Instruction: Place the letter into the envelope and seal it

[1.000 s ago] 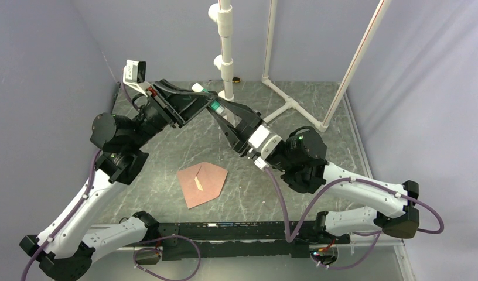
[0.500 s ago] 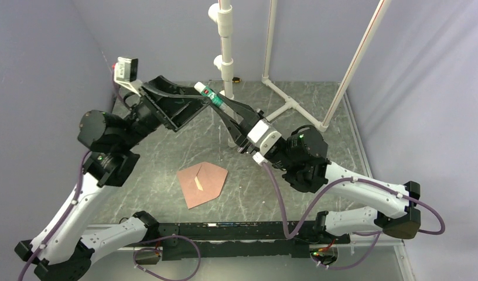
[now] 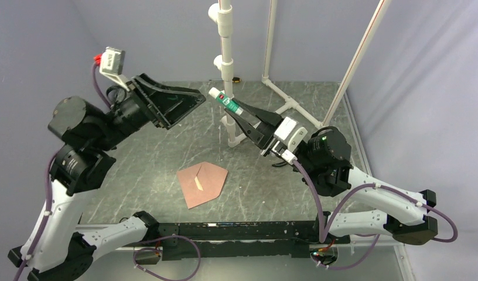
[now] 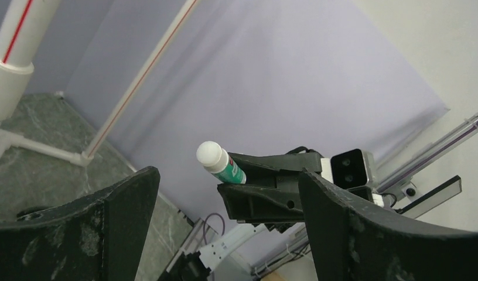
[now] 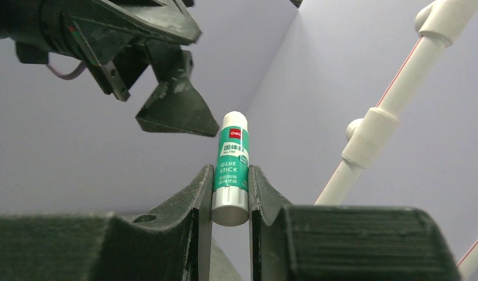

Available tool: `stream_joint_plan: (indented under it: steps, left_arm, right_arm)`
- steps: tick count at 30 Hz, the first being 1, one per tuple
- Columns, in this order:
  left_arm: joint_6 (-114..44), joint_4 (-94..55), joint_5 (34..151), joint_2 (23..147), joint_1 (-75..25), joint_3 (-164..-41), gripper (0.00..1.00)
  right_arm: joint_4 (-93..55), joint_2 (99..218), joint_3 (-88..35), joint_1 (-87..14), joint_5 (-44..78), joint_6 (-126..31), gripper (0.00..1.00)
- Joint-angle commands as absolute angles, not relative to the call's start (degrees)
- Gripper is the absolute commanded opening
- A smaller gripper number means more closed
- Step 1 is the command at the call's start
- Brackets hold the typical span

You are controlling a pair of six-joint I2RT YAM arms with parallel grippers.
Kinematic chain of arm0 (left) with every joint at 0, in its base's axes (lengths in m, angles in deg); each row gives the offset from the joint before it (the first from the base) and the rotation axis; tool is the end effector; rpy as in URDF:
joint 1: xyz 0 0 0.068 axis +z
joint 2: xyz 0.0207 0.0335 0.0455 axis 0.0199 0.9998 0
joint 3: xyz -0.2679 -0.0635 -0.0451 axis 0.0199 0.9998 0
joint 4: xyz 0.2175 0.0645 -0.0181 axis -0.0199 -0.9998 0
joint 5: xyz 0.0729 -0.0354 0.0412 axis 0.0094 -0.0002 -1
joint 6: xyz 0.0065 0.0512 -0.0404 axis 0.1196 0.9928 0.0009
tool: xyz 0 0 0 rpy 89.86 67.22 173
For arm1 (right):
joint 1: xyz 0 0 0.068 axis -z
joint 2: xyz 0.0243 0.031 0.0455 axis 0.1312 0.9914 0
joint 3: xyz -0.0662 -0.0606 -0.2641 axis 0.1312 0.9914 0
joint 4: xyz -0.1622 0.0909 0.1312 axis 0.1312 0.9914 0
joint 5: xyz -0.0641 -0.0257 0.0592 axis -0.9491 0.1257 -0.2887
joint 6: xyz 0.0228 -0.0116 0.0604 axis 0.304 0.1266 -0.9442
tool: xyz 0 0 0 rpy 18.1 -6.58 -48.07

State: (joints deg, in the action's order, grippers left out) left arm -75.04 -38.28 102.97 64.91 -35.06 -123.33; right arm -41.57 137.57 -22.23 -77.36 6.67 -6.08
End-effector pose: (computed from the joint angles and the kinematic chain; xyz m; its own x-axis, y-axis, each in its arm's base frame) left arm 0.0787 -0.0781 0.5539 -0.4527 -0.5902 -0.6684 0.7202 0.2000 -0.6643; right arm 0.0651 0.1702 0.5157 0.6812 0.2008 -0.7040 -0.6506 0.6068 -0.4565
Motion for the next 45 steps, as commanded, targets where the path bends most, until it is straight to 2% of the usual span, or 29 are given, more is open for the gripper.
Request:
stream_joint_plan:
  steps: [1, 5, 17, 24, 26, 28, 33, 37, 38, 39, 42, 43, 45]
  left_arm:
    - [-76.52, -43.43, 109.37, 69.30, -35.09, -127.36, 0.93]
    - [-80.09, -42.35, 115.08, 71.94, -35.08, -128.93, 0.91]
    - [-81.84, -39.94, 117.06, 71.07, -35.06, -128.45, 0.58]
    - [-83.93, -39.01, 117.90, 70.29, -34.99, -125.06, 0.59]
    - [-84.38, -38.25, 118.21, 70.31, -35.08, -124.60, 0.55]
    - [-84.66, -38.12, 118.62, 70.42, -35.07, -124.50, 0.49]
    - [-84.90, -38.00, 118.82, 70.10, -35.07, -123.80, 0.28]
    - [-85.36, -37.63, 119.17, 70.07, -35.06, -123.68, 0.03]
    - [-85.86, -37.02, 119.24, 70.07, -35.06, -123.46, 0.03]
    - [-86.67, -36.18, 119.25, 69.95, -35.07, -123.03, 0.02]
    - [-92.53, -29.75, 119.31, 69.28, -35.05, -119.50, 0.02]
    - [-95.58, -25.61, 119.55, 69.02, -35.07, -117.79, 0.02]
    - [-102.09, -17.51, 119.40, 68.45, -35.02, -113.95, 0.02]
  right_arm:
    - [-39.91, 136.13, -22.45, -77.34, 8.13, -9.66, 0.00]
    - [-38.64, 135.88, -23.24, -77.34, 9.25, -10.95, 0.00]
    - [-35.01, 136.30, -24.96, -77.33, 11.17, -10.74, 0.00]
    - [-36.12, 136.10, -24.86, -77.13, 11.39, -10.05, 0.00]
    - [-35.85, 136.06, -25.01, -77.07, 11.76, -10.20, 0.00]
    - [-35.64, 136.02, -25.06, -76.98, 12.13, -10.47, 0.00]
    - [-35.27, 135.58, -25.30, -76.50, 12.50, -11.61, 0.00]
    - [-35.25, 135.36, -25.41, -76.02, 13.17, -13.21, 0.00]
    - [-35.93, 135.35, -25.11, -75.97, 13.14, -13.69, 0.00]
    - [-37.10, 135.32, -24.50, -75.86, 13.12, -14.20, 0.09]
    - [-42.74, 135.53, -22.28, -75.68, 13.65, -15.84, 0.52]
    - [-44.70, 136.07, -21.76, -75.55, 14.10, -16.81, 0.60]
    - [-48.67, 137.65, -21.49, -75.13, 15.55, -17.90, 0.66]
